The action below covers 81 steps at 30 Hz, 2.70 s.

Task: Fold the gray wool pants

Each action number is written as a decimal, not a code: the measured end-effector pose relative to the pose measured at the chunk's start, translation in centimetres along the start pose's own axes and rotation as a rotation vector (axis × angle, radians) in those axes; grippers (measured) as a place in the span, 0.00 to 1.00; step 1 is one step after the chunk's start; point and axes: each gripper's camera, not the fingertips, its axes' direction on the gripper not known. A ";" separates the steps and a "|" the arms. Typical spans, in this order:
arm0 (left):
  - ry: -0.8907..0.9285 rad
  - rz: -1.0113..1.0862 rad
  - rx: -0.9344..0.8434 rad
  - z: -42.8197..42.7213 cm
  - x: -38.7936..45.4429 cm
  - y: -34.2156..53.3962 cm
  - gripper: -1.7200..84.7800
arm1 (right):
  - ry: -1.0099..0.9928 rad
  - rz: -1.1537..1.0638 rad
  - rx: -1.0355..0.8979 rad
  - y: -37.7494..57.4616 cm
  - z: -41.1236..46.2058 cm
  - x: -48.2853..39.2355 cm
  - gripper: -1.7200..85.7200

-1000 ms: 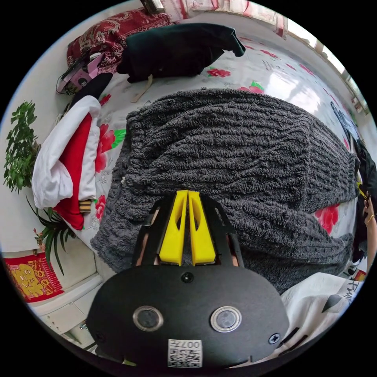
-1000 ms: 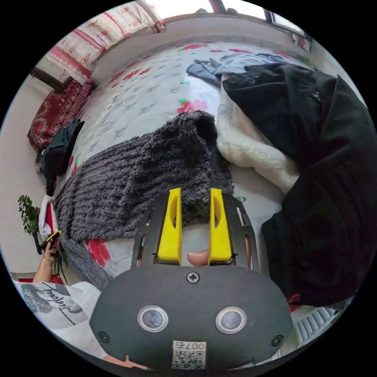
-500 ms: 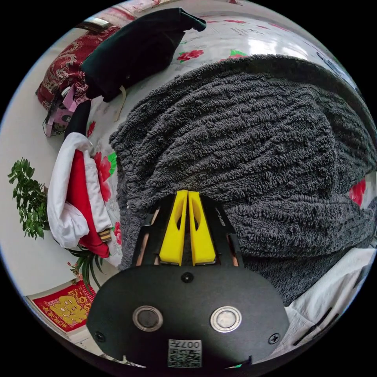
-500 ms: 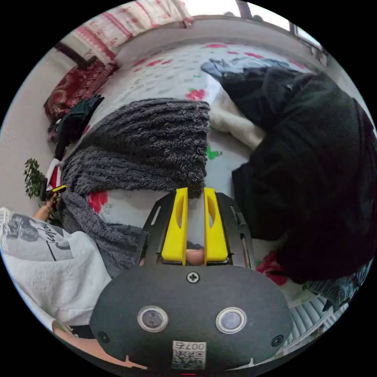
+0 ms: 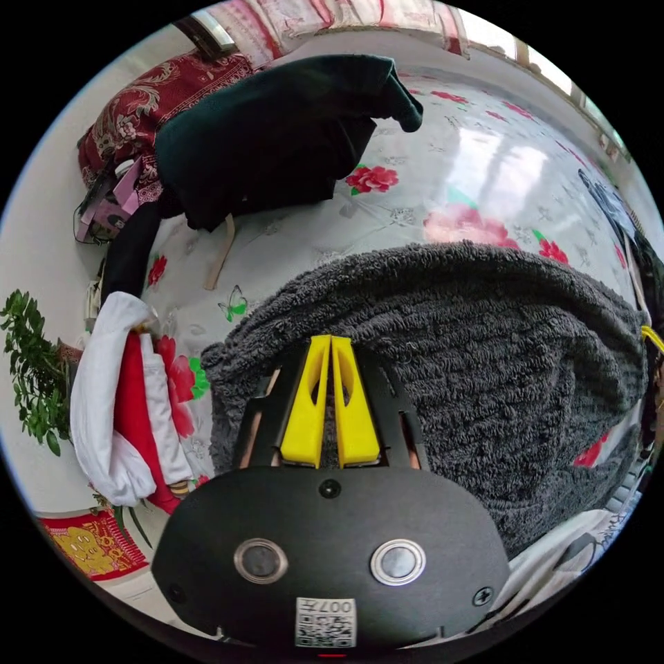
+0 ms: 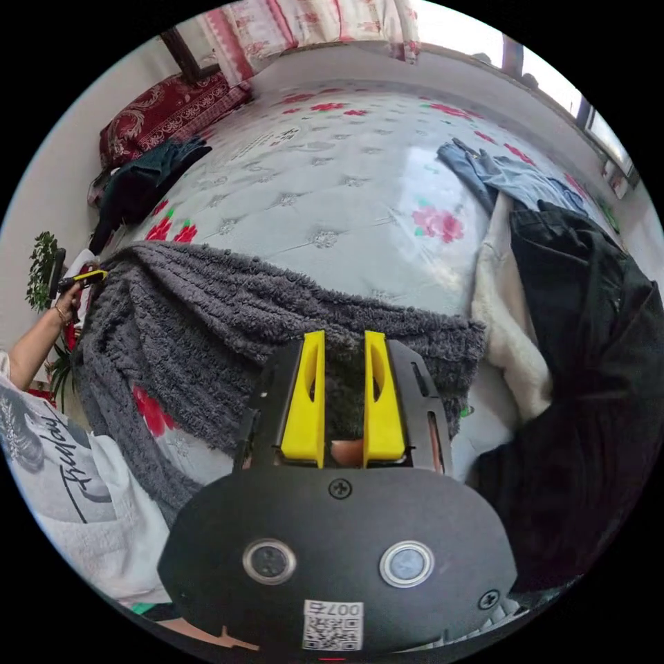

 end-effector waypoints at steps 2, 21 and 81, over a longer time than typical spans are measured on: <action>-0.011 -0.009 -0.025 1.7 -0.4 -1.6 0.01 | 0.026 0.035 -0.028 -2.5 1.7 0.6 0.04; 0.039 -0.098 0.120 -0.7 -6.9 1.0 0.01 | -0.009 0.260 0.357 -1.2 -2.5 2.1 0.02; 1.072 -0.607 0.520 -11.8 -49.6 40.9 0.01 | -0.528 0.868 1.031 52.1 -15.8 -8.8 0.02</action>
